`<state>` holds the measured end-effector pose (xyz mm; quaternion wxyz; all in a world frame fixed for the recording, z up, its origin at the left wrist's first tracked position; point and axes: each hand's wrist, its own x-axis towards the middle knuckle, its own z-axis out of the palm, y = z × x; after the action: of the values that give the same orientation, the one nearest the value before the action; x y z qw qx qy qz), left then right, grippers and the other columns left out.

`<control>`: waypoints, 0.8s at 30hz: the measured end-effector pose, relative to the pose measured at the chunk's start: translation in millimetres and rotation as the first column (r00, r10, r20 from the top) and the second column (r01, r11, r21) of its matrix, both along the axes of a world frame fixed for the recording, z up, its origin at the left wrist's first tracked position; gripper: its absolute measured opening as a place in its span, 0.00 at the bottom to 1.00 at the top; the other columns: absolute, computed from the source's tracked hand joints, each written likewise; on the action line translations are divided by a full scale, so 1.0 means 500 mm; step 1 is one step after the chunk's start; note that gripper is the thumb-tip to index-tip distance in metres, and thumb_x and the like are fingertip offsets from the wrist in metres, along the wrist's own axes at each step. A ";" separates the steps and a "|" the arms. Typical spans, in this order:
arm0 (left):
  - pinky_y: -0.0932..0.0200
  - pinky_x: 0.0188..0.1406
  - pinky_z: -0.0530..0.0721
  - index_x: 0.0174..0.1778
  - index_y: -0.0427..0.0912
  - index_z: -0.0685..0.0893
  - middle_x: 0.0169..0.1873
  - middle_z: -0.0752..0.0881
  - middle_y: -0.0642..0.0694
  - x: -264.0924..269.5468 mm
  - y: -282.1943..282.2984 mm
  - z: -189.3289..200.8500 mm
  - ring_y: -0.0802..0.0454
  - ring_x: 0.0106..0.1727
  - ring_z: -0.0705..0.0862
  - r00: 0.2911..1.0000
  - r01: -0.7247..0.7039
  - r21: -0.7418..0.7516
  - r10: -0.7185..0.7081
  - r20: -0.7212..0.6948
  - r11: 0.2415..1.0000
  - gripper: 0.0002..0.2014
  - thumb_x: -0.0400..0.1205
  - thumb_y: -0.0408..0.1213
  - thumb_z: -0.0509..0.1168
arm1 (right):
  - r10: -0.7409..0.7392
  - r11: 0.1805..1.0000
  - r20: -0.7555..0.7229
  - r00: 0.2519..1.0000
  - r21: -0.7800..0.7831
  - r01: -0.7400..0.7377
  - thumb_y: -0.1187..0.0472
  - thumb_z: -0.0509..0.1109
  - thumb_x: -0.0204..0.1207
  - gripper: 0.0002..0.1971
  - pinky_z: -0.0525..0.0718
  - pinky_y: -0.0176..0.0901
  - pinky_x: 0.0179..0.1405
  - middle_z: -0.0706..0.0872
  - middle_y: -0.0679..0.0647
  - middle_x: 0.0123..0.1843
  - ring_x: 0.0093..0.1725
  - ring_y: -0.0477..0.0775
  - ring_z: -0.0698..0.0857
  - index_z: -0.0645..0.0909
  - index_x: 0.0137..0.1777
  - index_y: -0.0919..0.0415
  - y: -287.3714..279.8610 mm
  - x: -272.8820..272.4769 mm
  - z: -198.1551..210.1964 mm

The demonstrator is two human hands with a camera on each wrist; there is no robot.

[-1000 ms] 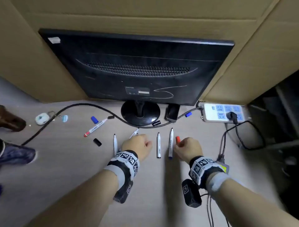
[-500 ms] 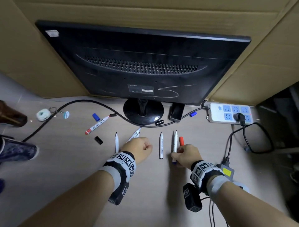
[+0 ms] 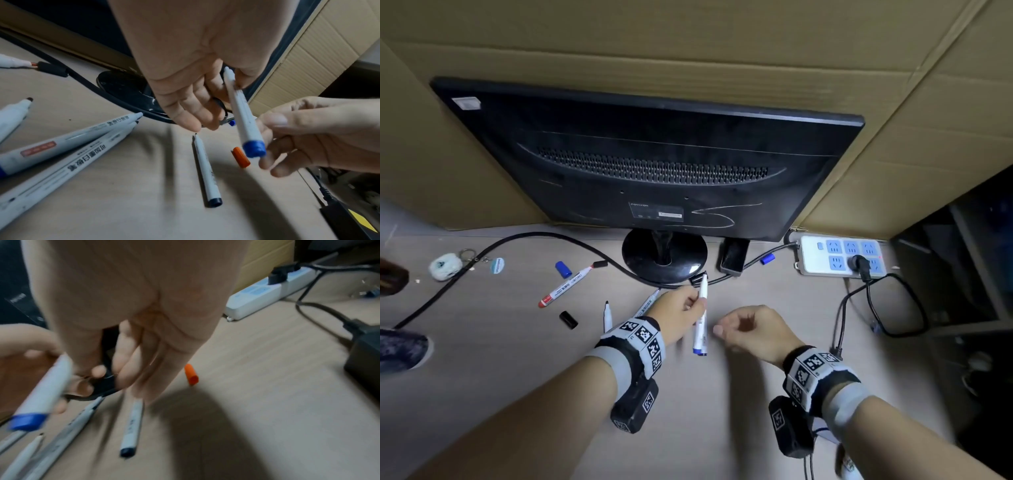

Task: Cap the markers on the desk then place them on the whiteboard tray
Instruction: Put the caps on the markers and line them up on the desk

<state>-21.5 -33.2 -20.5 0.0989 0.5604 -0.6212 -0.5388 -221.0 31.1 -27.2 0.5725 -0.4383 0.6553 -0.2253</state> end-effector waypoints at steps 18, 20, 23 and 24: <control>0.40 0.39 0.93 0.49 0.64 0.81 0.40 0.93 0.48 0.021 0.002 -0.054 0.48 0.34 0.88 1.000 -0.027 0.168 0.029 -0.008 0.985 0.08 0.88 0.45 0.58 | -0.189 0.959 -0.689 0.699 -0.284 -0.020 0.63 0.72 0.77 0.19 0.78 0.55 0.66 0.79 0.68 0.66 0.62 0.72 0.81 0.80 0.66 0.68 -0.175 -0.106 -0.097; 0.44 0.37 0.92 0.48 0.65 0.80 0.41 0.93 0.47 0.019 0.000 -0.057 0.49 0.33 0.88 0.999 -0.030 0.169 0.031 -0.007 0.985 0.09 0.89 0.44 0.58 | -0.191 0.965 -0.717 0.671 -0.262 -0.005 0.62 0.72 0.77 0.18 0.76 0.57 0.67 0.79 0.70 0.65 0.63 0.73 0.79 0.80 0.65 0.69 -0.179 -0.109 -0.104; 0.47 0.37 0.92 0.49 0.65 0.81 0.42 0.92 0.47 0.018 -0.003 -0.060 0.50 0.32 0.87 1.000 -0.029 0.175 0.028 0.009 0.984 0.10 0.89 0.43 0.58 | -0.211 0.967 -0.707 0.675 -0.250 0.040 0.61 0.72 0.78 0.15 0.76 0.59 0.65 0.80 0.68 0.62 0.61 0.73 0.79 0.80 0.61 0.67 -0.187 -0.117 -0.113; 0.46 0.38 0.92 0.49 0.65 0.81 0.41 0.92 0.48 0.018 -0.004 -0.059 0.49 0.33 0.88 1.000 -0.028 0.180 0.026 0.014 0.983 0.10 0.89 0.44 0.58 | -0.207 0.969 -0.712 0.671 -0.244 0.041 0.60 0.72 0.78 0.14 0.76 0.59 0.65 0.81 0.67 0.61 0.60 0.73 0.79 0.81 0.60 0.65 -0.189 -0.118 -0.113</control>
<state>-12.5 -35.1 -50.2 0.0515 0.5785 -0.5628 -0.5882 -279.9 -63.4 -83.9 0.1968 -0.5029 0.8305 -0.1366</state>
